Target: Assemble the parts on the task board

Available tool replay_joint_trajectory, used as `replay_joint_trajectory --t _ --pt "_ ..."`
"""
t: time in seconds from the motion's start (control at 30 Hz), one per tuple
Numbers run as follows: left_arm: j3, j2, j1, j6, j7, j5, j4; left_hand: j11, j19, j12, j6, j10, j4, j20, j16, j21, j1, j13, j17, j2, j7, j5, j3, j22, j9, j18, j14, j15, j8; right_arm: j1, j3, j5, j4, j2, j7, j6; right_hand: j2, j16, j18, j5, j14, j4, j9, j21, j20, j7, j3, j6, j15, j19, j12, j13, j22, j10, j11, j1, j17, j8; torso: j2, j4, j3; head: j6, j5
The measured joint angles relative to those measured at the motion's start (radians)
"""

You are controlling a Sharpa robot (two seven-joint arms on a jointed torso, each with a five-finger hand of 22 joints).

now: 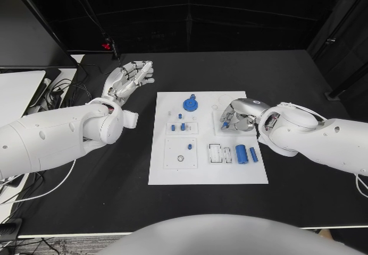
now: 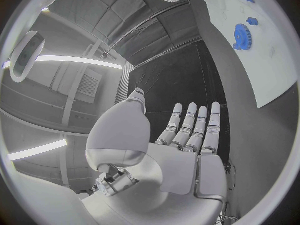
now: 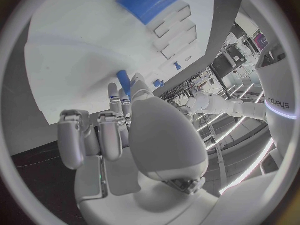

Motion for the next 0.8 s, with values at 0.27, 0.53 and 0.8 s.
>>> replay_joint_trajectory --t 0.27,0.53,0.8 --pt "0.000 -0.001 0.000 0.000 0.000 0.002 0.002 0.000 0.000 0.000 0.000 0.000 0.000 0.000 0.004 0.000 0.000 -0.001 -0.001 0.006 0.000 0.000 0.000 -0.001 0.000 0.000 0.000 0.000 0.000 0.000 0.000 -0.007 0.001 0.003 -0.010 0.013 0.011 0.000 0.000 0.000 0.002 0.000 0.002 0.000 -0.007 -0.010 0.000 0.036 -0.005 0.000 -0.012 -0.001 0.000 0.012 -0.005 0.011 0.000 0.015 0.000 0.0001 0.0003 0.000 0.002" --pt "0.000 0.000 0.000 0.000 0.000 0.024 0.002 0.000 0.000 0.006 0.000 0.000 0.000 0.000 0.003 0.000 0.000 -0.001 -0.002 0.006 0.000 0.000 0.000 -0.001 -0.001 0.000 0.000 0.000 0.004 0.000 0.000 -0.010 0.001 0.005 -0.013 0.020 0.037 0.004 0.000 0.000 0.002 -0.001 0.007 0.000 -0.014 -0.027 0.015 0.095 -0.019 0.000 -0.020 -0.001 0.000 0.052 -0.020 0.057 0.000 0.037 0.000 0.0000 -0.0001 -0.004 0.002" --pt "0.000 0.000 0.000 0.000 0.000 0.040 0.001 0.000 0.000 0.006 0.000 0.000 0.000 0.000 0.003 0.000 0.000 -0.002 -0.004 0.006 0.000 0.000 0.000 -0.001 -0.001 0.000 0.000 0.000 0.004 -0.001 0.000 -0.012 0.001 0.004 -0.003 0.008 0.045 0.011 0.000 -0.001 0.002 0.000 0.008 0.004 -0.028 -0.037 0.031 0.129 -0.026 0.000 -0.031 -0.002 0.000 0.086 -0.032 0.101 0.000 0.044 0.000 0.0001 0.0003 -0.004 0.003"
